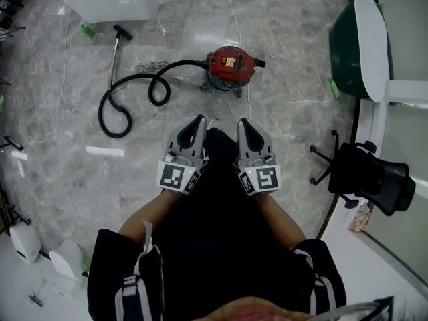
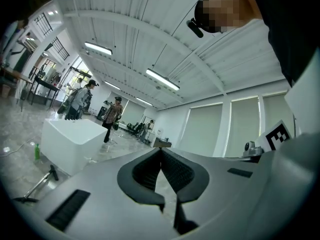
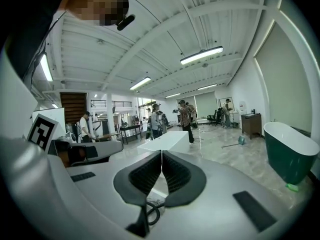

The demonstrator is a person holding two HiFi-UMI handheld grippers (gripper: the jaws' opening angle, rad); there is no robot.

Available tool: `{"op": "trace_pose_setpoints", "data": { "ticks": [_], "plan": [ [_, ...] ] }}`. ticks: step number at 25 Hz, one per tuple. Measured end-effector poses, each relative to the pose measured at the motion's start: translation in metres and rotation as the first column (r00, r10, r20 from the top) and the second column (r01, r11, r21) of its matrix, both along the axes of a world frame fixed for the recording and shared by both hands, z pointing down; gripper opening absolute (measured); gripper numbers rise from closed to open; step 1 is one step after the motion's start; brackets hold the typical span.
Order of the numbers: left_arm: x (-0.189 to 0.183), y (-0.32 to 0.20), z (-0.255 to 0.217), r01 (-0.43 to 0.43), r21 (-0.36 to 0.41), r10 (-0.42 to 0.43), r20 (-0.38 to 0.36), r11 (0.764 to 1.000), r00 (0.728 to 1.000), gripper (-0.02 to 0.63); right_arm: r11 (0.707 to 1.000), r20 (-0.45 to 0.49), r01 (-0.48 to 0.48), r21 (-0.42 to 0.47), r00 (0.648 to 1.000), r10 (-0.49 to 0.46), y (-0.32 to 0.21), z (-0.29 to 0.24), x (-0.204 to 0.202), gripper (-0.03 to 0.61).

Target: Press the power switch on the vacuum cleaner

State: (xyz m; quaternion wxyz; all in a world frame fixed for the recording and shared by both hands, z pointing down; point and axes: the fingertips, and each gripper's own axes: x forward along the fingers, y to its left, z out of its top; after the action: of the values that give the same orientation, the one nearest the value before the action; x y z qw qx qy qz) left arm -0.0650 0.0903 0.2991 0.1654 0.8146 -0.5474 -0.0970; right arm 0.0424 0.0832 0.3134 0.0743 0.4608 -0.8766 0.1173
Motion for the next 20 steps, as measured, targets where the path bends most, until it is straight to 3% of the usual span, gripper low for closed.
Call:
{"op": "trace_pose_setpoints", "data": {
  "ticks": [7, 20],
  "plan": [
    [-0.009, -0.011, -0.006, 0.052, 0.001, -0.052, 0.026, 0.999, 0.998, 0.020, 0.997, -0.016, 0.053, 0.048, 0.999, -0.052, -0.021, -0.012, -0.010, 0.020],
    [0.026, -0.050, 0.001, 0.045, -0.016, -0.044, 0.057, 0.999, 0.997, 0.020, 0.999, -0.004, 0.030, -0.037, 1.000, -0.030, -0.077, 0.009, 0.022, 0.020]
  ]
}}
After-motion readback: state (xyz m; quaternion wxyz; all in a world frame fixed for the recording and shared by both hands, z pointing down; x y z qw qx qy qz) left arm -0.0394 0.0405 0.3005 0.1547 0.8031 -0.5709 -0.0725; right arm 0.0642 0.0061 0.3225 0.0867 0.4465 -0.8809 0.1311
